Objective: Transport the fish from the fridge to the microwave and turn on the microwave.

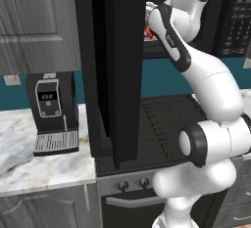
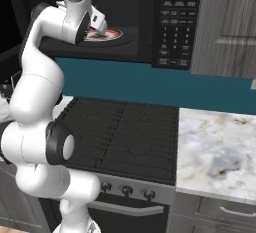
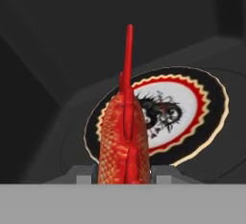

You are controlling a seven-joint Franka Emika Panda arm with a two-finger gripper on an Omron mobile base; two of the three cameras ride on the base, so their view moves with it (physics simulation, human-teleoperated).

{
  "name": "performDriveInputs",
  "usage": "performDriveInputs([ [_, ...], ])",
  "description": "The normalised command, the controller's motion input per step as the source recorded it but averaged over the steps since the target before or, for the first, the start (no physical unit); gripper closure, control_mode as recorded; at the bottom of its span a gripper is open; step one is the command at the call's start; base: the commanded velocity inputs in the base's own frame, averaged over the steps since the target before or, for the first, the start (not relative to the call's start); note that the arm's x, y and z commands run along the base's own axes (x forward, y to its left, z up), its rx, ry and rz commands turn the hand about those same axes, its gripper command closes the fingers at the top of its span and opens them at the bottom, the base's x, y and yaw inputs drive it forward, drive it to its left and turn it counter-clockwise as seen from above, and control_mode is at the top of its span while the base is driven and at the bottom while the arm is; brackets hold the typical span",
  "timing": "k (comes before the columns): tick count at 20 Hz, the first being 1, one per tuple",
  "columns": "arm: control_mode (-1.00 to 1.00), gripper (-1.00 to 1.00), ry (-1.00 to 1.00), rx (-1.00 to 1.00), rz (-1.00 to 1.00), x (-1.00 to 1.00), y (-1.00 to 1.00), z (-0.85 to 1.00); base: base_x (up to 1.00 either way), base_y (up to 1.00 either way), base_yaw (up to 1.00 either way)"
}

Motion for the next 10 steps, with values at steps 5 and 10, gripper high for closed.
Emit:
performDriveInputs([
  [5, -1.0, 1.0, 0.0, 0.0, 0.0, 0.17, 0.0, 0.0, 0.0, 0.0, 0.0],
  [10, -1.0, 1.0, 0.0, 0.0, 0.0, 0.21, 0.0, 0.0, 0.0, 0.0, 0.0],
])
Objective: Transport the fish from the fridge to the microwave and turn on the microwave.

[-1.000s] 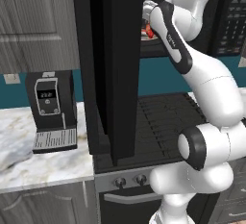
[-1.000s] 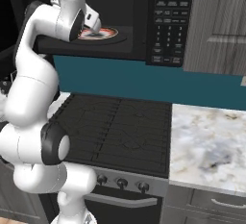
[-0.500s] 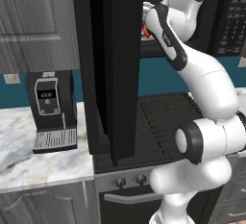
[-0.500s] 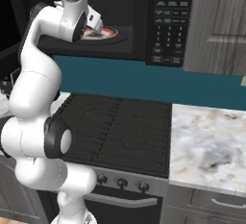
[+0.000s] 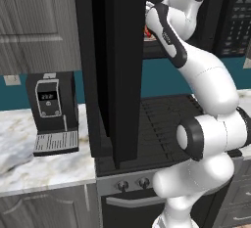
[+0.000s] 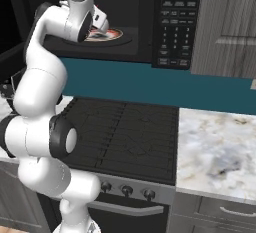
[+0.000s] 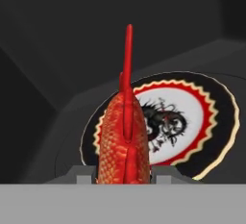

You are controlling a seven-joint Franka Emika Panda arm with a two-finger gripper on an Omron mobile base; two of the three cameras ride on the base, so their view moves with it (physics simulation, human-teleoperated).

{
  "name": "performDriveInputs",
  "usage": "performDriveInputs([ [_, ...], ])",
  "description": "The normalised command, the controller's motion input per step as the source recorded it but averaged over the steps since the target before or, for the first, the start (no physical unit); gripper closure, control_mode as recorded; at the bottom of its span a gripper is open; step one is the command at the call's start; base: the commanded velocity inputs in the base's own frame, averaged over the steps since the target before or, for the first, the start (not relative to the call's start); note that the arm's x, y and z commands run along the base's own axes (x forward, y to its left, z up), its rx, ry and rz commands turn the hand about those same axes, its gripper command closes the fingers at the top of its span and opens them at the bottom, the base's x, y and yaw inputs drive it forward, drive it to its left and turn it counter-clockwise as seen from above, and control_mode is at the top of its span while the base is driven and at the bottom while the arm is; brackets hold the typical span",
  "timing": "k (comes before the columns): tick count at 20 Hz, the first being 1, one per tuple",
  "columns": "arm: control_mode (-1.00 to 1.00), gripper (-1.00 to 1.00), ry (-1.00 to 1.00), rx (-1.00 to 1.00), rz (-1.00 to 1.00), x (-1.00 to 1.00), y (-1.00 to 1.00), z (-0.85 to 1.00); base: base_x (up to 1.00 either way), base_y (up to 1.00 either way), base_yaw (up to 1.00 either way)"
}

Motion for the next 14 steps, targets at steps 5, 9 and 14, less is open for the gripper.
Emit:
performDriveInputs([
  [5, -1.0, 1.0, 0.0, 0.0, 0.0, 0.21, 0.0, -0.01, 0.0, 0.0, 0.0],
  [9, -1.0, 1.0, 0.0, 0.0, 0.0, 0.23, 0.0, -0.07, 0.0, 0.0, 0.0],
  [14, -1.0, 1.0, 0.0, 0.0, 0.0, 0.17, 0.0, -0.12, 0.0, 0.0, 0.0],
])
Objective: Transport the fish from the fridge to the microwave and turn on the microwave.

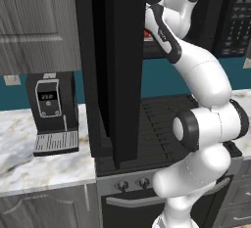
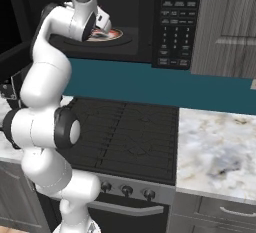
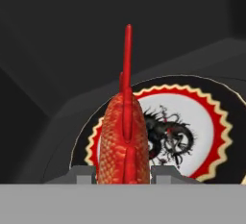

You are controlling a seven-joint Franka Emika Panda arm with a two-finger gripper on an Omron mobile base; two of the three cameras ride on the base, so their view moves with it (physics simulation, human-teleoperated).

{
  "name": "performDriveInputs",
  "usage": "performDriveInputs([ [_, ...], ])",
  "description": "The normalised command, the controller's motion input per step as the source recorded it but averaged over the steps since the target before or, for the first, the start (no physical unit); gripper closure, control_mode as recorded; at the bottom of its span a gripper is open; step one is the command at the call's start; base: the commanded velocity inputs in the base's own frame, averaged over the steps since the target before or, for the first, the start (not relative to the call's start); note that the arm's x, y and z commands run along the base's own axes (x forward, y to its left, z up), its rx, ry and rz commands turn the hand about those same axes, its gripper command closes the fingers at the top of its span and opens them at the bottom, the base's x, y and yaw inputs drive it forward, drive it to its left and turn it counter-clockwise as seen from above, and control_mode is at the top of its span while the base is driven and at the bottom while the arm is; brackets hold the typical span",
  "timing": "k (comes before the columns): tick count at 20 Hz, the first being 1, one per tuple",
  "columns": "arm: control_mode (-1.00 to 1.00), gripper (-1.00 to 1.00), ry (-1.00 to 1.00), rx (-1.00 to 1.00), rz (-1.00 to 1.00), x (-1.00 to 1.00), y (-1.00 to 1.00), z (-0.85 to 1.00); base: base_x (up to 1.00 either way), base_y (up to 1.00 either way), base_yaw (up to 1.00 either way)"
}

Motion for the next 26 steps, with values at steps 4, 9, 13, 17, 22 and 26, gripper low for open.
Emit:
performDriveInputs([
  [4, -1.0, 1.0, 0.0, 0.0, 0.0, 0.13, 0.0, -0.14, 0.0, 0.0, 0.0],
  [9, -1.0, 1.0, 0.0, 0.0, 0.0, 0.14, 0.01, -0.13, 0.0, 0.0, 0.0],
  [13, -1.0, 1.0, 0.0, 0.0, 0.0, 0.14, 0.03, -0.12, 0.0, 0.0, 0.0],
  [17, -1.0, 1.0, 0.0, 0.0, 0.0, 0.13, 0.03, -0.11, 0.0, 0.0, 0.0],
  [22, -1.0, 1.0, 0.0, 0.0, 0.0, 0.24, 0.0, 0.0, 0.0, 0.0, 0.0],
  [26, -1.0, 1.0, 0.0, 0.0, 0.0, 0.26, 0.0, 0.0, 0.0, 0.0, 0.0],
])
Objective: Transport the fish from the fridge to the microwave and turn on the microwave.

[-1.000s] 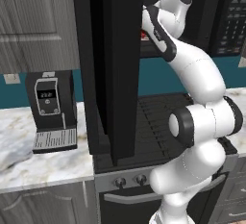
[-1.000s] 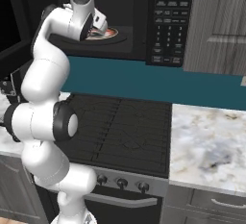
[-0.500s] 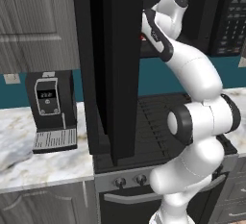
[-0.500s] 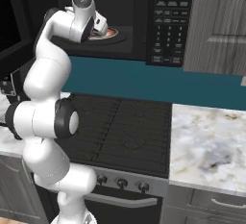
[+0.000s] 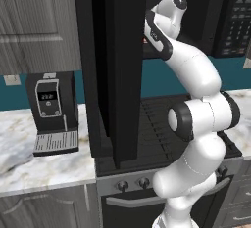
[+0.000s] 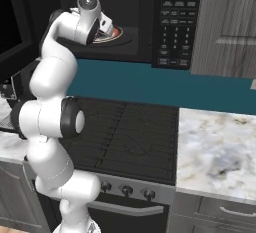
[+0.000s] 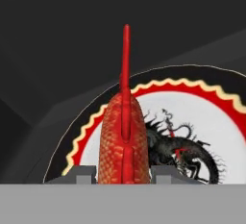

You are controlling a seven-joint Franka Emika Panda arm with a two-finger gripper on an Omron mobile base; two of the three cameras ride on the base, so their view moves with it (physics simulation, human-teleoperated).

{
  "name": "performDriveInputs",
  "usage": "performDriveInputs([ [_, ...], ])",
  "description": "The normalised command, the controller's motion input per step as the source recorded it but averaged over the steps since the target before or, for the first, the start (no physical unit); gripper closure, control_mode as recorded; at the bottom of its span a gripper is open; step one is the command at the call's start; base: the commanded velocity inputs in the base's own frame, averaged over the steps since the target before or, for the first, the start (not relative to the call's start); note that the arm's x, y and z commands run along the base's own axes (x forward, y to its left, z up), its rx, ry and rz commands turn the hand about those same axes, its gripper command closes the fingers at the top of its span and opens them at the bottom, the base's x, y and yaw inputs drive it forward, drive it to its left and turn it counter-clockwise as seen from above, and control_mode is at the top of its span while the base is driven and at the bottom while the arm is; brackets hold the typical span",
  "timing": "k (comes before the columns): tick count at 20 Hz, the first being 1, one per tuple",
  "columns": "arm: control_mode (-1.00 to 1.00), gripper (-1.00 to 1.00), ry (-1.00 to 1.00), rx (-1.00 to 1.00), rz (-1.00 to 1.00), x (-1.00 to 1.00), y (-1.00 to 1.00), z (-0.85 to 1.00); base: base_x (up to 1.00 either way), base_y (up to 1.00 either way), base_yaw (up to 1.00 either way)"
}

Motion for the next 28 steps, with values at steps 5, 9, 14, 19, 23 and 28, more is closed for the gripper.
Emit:
performDriveInputs([
  [5, -1.0, 1.0, 0.0, 0.0, 0.0, 0.16, 0.01, 0.0, 0.0, 0.0, 0.0],
  [9, -1.0, -1.0, 0.0, 0.0, 0.0, 0.0, 0.01, 0.0, 0.0, 0.0, 0.0],
  [14, -1.0, -1.0, 0.0, 0.0, 0.0, 0.07, 0.0, 0.0, 0.0, 0.0, 0.0],
  [19, -1.0, -1.0, 0.0, 0.0, 0.0, 0.05, 0.0, 0.0, 0.0, 0.0, 0.0],
  [23, -1.0, -1.0, 0.0, 0.01, 0.0, 0.0, 0.0, 0.01, 0.0, 0.0, 0.0],
  [28, -1.0, -1.0, -0.04, 0.0, 0.0, -0.01, -0.21, 0.11, 0.0, 0.0, 0.0],
])
